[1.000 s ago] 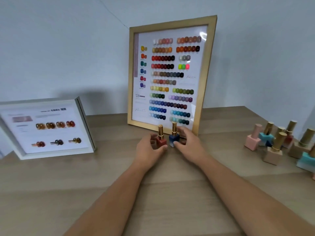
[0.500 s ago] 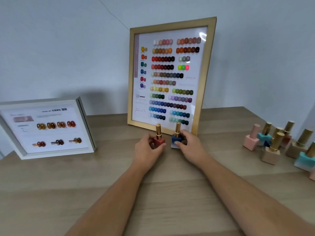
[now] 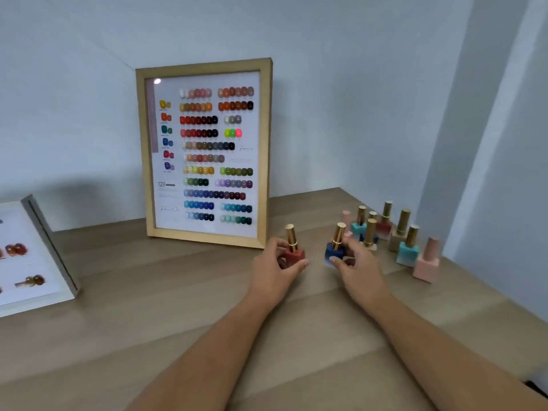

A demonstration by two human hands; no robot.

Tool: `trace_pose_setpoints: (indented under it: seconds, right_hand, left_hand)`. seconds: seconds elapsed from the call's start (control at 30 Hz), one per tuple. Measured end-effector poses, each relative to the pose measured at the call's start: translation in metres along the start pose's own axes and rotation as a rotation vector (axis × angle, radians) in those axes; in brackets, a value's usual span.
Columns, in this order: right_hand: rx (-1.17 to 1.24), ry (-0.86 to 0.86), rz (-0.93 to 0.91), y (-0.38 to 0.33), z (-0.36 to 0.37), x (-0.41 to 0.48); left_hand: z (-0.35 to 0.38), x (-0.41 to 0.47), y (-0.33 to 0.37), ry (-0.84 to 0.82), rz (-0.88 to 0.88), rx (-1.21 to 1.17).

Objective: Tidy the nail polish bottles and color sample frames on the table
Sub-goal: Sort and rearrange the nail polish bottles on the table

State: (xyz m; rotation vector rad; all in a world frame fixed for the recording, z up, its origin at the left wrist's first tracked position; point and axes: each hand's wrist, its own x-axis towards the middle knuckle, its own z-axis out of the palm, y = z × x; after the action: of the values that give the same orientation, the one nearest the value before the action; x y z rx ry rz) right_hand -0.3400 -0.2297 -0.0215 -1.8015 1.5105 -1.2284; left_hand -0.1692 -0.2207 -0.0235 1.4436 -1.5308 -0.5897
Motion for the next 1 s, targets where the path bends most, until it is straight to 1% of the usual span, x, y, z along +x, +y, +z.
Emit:
trace_pose_setpoints:
  seconds: [0.13,0.27,0.37,0.57,0.77,0.9,1.0]
  right_hand:
    - [-0.072,0.056,0.074,0.02,-0.039,-0.01]
    - [-0.056,0.113,0.159,0.028,-0.056,-0.016]
    - [-0.053,0.114,0.186,0.03,-0.058,-0.016]
    - [-0.072,0.099,0.195,0.033,-0.055,-0.012]
    - [-0.066,0.098,0.22,0.034,-0.053,-0.01]
    - [-0.075,0.143,0.159,0.032,-0.054,-0.015]
    - [-0.069,0.263,0.041,0.027,-0.058,-0.023]
  left_hand:
    - [0.04,0.008,0.019,-0.093,0.04,0.007]
    - [0.062,0.017,0.028,-0.089,0.027,0.041]
    - [0.07,0.023,0.031,-0.085,0.034,0.098]
    - [0.078,0.028,0.033,-0.078,0.037,0.127]
    - [0.08,0.029,0.033,-0.106,0.027,0.167]
    - [0.078,0.027,0.033,-0.114,0.033,0.158]
    - [0.073,0.022,0.032,-0.095,0.031,0.151]
